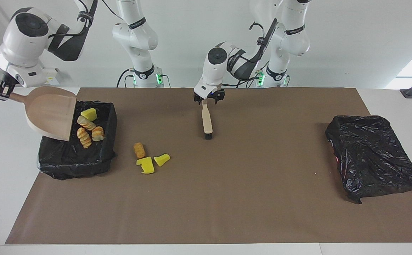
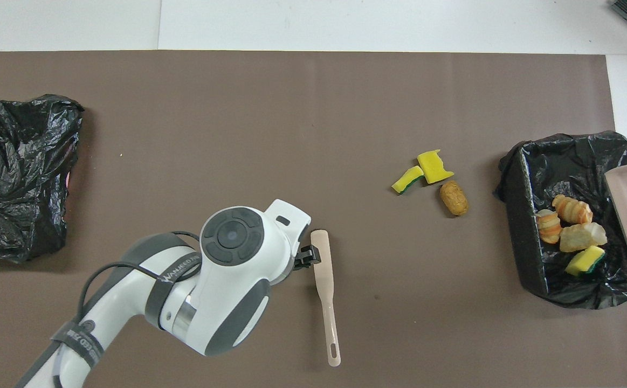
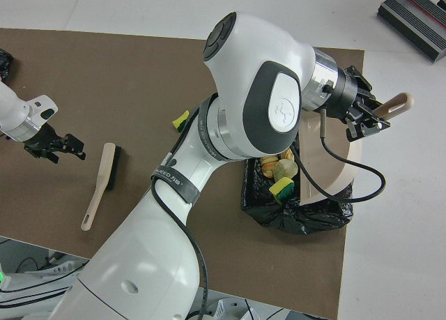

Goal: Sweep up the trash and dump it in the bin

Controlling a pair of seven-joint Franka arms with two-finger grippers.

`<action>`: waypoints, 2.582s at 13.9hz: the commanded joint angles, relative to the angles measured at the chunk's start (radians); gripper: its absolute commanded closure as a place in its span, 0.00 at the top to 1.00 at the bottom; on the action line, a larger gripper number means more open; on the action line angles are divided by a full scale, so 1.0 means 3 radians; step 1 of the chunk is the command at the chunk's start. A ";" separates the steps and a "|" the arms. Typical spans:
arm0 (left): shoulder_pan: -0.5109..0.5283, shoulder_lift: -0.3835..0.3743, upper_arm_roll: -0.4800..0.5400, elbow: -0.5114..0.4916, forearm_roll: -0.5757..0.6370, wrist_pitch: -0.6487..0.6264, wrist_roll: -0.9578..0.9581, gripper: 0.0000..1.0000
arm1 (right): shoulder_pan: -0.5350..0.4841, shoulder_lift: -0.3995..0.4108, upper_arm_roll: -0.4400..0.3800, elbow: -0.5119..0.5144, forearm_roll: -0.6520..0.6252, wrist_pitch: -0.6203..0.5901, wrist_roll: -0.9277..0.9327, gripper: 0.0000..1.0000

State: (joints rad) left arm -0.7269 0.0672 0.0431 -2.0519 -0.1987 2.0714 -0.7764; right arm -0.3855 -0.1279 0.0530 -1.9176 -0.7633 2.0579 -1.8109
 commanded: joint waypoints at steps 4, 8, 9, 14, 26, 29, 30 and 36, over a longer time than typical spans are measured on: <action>0.0867 -0.0279 -0.0031 0.0054 0.0110 -0.0298 0.0776 1.00 | 0.0205 0.0007 0.0043 -0.0025 0.1035 -0.0333 0.0568 0.00; 0.1415 -0.0423 -0.0021 0.0054 0.0115 -0.0610 0.1717 1.00 | 0.0533 0.0099 0.0043 -0.0132 0.1490 -0.0682 0.2212 0.00; 0.1527 -0.0484 -0.0021 0.0054 0.0115 -0.0631 0.1906 1.00 | 0.0665 0.0140 0.0043 -0.0138 0.1547 -0.0728 0.2637 0.00; 0.2054 -0.0669 -0.0016 0.0075 0.0115 -0.0876 0.2740 1.00 | 0.1182 0.0441 0.0043 -0.0107 0.2078 -0.0662 0.4580 0.00; 0.2234 -0.0735 0.0020 0.1128 0.0289 -0.1986 0.2752 1.00 | 0.2665 0.1585 0.0043 0.0776 0.2248 -0.0161 0.7502 0.00; 0.2234 -0.0786 0.0015 0.1087 0.0289 -0.1960 0.2747 1.00 | 0.2916 0.2118 0.0038 0.1308 0.2212 -0.0161 0.8136 0.00; 0.2234 -0.0791 0.0015 0.1077 0.0284 -0.1925 0.2747 1.00 | 0.2947 0.2175 0.0038 0.1350 0.2222 -0.0151 0.8214 0.03; 0.2239 -0.0776 0.0020 0.1056 0.0289 -0.1822 0.2772 1.00 | 0.2789 0.1987 0.0013 0.1361 0.2263 -0.0202 0.7925 1.00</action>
State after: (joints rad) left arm -0.0622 -0.1565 0.0526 -1.7257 -0.1262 1.5094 0.0561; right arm 0.4890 0.5122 0.0535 -1.5177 -0.1015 2.0205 0.6267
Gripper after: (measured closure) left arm 0.000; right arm 0.172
